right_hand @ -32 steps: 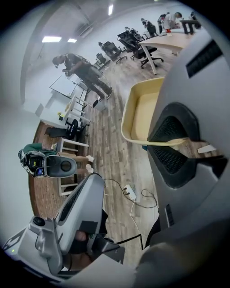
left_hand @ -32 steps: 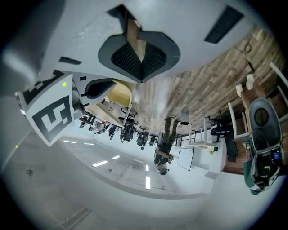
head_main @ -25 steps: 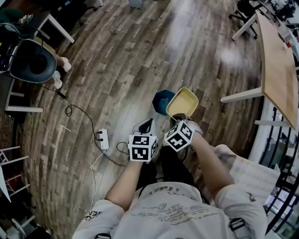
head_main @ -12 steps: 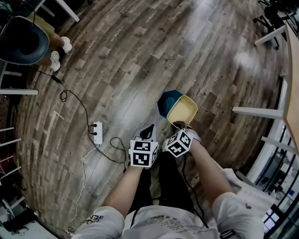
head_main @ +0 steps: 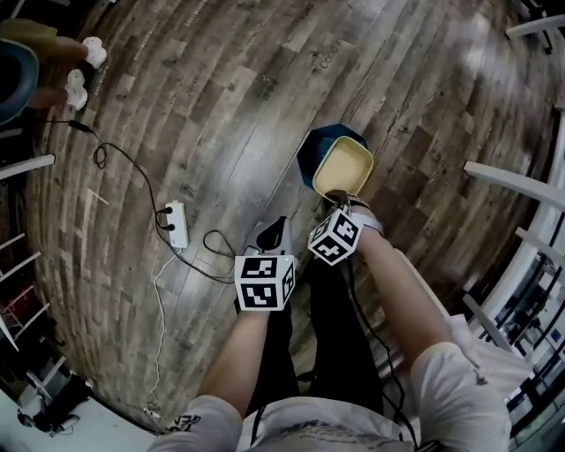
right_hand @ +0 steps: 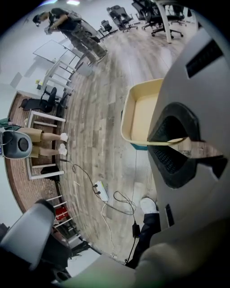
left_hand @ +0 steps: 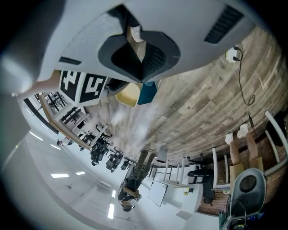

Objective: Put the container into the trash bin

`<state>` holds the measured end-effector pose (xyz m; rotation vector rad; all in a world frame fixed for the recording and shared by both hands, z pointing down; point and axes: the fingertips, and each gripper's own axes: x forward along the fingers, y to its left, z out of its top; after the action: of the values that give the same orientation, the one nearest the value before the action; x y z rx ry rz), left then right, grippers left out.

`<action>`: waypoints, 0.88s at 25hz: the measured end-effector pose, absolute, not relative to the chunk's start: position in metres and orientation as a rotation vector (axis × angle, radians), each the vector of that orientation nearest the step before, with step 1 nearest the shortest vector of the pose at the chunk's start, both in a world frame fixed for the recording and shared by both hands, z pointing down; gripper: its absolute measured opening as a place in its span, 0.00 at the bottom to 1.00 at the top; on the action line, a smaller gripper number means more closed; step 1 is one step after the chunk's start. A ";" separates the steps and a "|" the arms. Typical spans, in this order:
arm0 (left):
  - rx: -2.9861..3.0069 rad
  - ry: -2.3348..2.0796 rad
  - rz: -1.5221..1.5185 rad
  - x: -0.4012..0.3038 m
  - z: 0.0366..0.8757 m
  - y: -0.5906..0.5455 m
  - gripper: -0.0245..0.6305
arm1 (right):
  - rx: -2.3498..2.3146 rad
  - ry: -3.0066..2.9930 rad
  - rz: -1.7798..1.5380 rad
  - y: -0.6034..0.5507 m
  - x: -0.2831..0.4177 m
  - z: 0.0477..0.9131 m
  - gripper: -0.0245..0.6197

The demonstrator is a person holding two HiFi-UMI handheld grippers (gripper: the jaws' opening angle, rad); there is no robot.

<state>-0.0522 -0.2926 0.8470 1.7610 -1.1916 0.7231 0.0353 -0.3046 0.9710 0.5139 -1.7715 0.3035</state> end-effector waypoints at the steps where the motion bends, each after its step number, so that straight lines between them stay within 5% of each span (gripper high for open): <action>1: 1.750 -1.188 0.732 -0.054 0.854 -0.291 0.04 | 0.515 -1.767 0.303 -0.305 0.035 0.981 0.07; 22: 1.674 -1.198 0.703 -0.054 0.876 -0.296 0.04 | 0.467 -1.715 0.258 -0.319 0.036 1.058 0.11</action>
<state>-0.0536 -0.2960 0.8757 1.6740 -1.1978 0.7032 0.0357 -0.3192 1.0576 0.4670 -1.7145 0.2582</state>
